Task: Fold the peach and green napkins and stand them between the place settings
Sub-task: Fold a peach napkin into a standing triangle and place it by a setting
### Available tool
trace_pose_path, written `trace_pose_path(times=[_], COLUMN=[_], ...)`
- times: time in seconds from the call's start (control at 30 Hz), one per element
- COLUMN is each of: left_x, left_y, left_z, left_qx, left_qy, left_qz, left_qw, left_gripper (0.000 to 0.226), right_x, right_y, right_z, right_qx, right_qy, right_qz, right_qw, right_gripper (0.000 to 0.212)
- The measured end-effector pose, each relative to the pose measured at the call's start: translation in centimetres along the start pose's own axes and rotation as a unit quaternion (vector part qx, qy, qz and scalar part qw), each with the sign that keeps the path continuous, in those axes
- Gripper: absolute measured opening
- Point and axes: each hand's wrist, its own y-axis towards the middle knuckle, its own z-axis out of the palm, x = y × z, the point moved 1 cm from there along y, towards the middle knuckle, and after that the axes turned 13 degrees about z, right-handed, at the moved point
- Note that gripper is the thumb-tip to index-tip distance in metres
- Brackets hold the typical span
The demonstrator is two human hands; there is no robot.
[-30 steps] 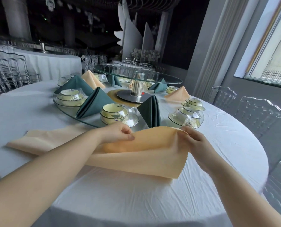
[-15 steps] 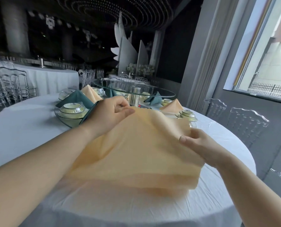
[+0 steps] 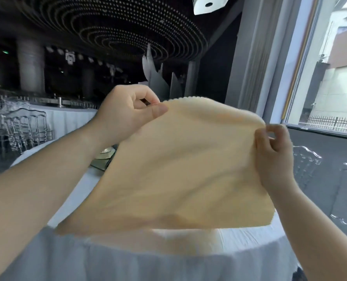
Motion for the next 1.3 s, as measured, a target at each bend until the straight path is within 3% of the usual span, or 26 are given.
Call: trace_pose_path(times=[0.17, 0.27, 0.33, 0.4, 0.47, 0.6, 0.67, 0.73, 0.83, 0.93, 1.0, 1.13, 1.23, 1.3], left_x=[-3.4, -3.2, -1.7, 0.8, 3.7, 9.6, 12.9, 15.8, 19.1, 22.6, 24.6, 27.8, 28.5, 29.4], left_y=[-1.4, -1.5, -1.3, -1.3, -1.8, -2.8, -2.8, -3.2, -4.4, -5.8, -5.7, -4.5, -3.3, -3.4], left_z=[-3.0, -4.1, -3.9, -3.0, -1.4, 1.7, 2.6, 3.3, 3.9, 4.6, 5.2, 5.4, 4.9, 4.6], left_qx=[-0.017, -0.031, -0.038, -0.018, 0.019, 0.084, 0.115, 0.195, 0.321, 0.352, 0.304, 0.197, 0.197, 0.206], left_qy=[-0.212, -0.234, -0.15, 0.033, 0.159, 0.255, 0.223, 0.106, -0.086, -0.092, -0.043, 0.185, 0.424, 0.494], left_qz=[-0.089, -0.116, -0.127, -0.106, -0.117, -0.174, -0.2, -0.249, -0.328, -0.379, -0.398, -0.35, -0.283, -0.238], left_qw=[0.973, 0.965, 0.98, 0.994, 0.98, 0.947, 0.947, 0.943, 0.884, 0.851, 0.865, 0.897, 0.837, 0.811], left_gripper=[0.014, 0.016, 0.012, 0.018, 0.025, 0.03, 0.036, 0.049, 0.056, 0.046, 0.031, 0.048, 0.033, 0.035], right_x=[6.1, 7.8, 7.4, 5.9, 3.2, -3.1, -5.8, -8.0, -11.3, -14.7, -16.4, -18.0, -18.7, -18.9], right_y=[0.4, 0.7, 1.4, 2.5, 3.6, 5.8, 6.9, 8.2, 10.2, 11.7, 12.5, 14.0, 14.8, 14.8], right_z=[-0.6, -0.4, 0.7, 2.3, 4.2, 7.8, 9.4, 10.9, 13.0, 15.3, 16.8, 19.8, 22.5, 24.0], right_qx=[0.131, 0.181, 0.165, 0.138, 0.134, 0.136, 0.13, 0.126, 0.135, 0.154, 0.16, 0.155, 0.149, 0.157], right_qy=[0.012, -0.002, -0.084, -0.183, -0.256, -0.355, -0.373, -0.383, -0.4, -0.424, -0.442, -0.453, -0.465, -0.485], right_qz=[-0.013, -0.03, -0.06, -0.085, -0.081, -0.05, -0.052, -0.042, -0.028, -0.024, -0.025, -0.042, -0.058, -0.086], right_qw=[0.991, 0.983, 0.981, 0.97, 0.954, 0.924, 0.917, 0.914, 0.906, 0.892, 0.882, 0.877, 0.871, 0.856], right_gripper=[0.027, 0.032, 0.024, 0.011, 0.011, 0.02, 0.022, 0.023, 0.021, 0.023, 0.024, 0.026, 0.028, 0.028])
